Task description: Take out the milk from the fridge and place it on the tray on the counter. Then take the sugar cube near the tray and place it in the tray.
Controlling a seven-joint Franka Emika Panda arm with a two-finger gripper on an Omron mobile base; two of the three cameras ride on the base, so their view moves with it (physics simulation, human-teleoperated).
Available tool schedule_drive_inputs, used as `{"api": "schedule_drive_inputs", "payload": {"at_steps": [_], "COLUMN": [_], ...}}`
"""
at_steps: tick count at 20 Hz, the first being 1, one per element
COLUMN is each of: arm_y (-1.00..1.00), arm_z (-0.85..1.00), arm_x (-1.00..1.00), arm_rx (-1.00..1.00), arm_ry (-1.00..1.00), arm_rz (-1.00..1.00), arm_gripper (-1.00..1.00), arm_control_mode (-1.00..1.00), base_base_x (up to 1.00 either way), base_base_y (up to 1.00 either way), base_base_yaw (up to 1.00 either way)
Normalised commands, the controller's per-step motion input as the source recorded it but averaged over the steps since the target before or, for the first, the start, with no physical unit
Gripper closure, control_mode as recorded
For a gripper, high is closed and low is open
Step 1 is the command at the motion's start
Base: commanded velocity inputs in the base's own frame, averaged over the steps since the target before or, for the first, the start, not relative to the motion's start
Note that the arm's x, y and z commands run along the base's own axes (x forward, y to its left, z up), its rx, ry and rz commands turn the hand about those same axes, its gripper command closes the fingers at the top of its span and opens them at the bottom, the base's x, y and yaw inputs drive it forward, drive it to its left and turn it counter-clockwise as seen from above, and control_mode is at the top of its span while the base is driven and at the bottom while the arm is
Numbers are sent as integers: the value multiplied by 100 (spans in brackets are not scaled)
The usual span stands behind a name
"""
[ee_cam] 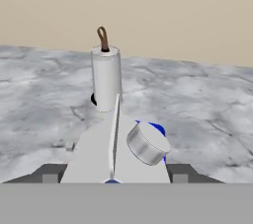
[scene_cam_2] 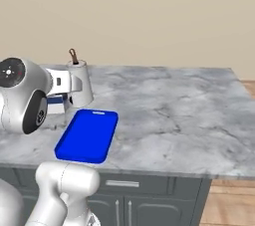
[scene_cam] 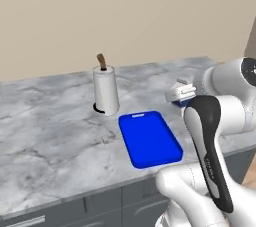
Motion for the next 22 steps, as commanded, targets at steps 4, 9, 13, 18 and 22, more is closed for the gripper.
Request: {"api": "schedule_drive_inputs", "payload": {"at_steps": [4,9,13,18,22], "arm_y": [0,0,0,-3,-26], "arm_z": [0,0,0,-10,-58], "arm_x": [0,0,0,12,62], "arm_rx": [0,0,0,0,0], "arm_ry": [0,0,0,0,0], "arm_rz": [0,0,0,4,22], "arm_gripper": [100,100,100,100,100], "arm_control_mode": [100,100,100,-100,-100], "base_base_x": [23,69,51,47,0], "base_base_y": [1,0,0,-4,0], "base_base_yaw": [27,31,28,18,0]}}
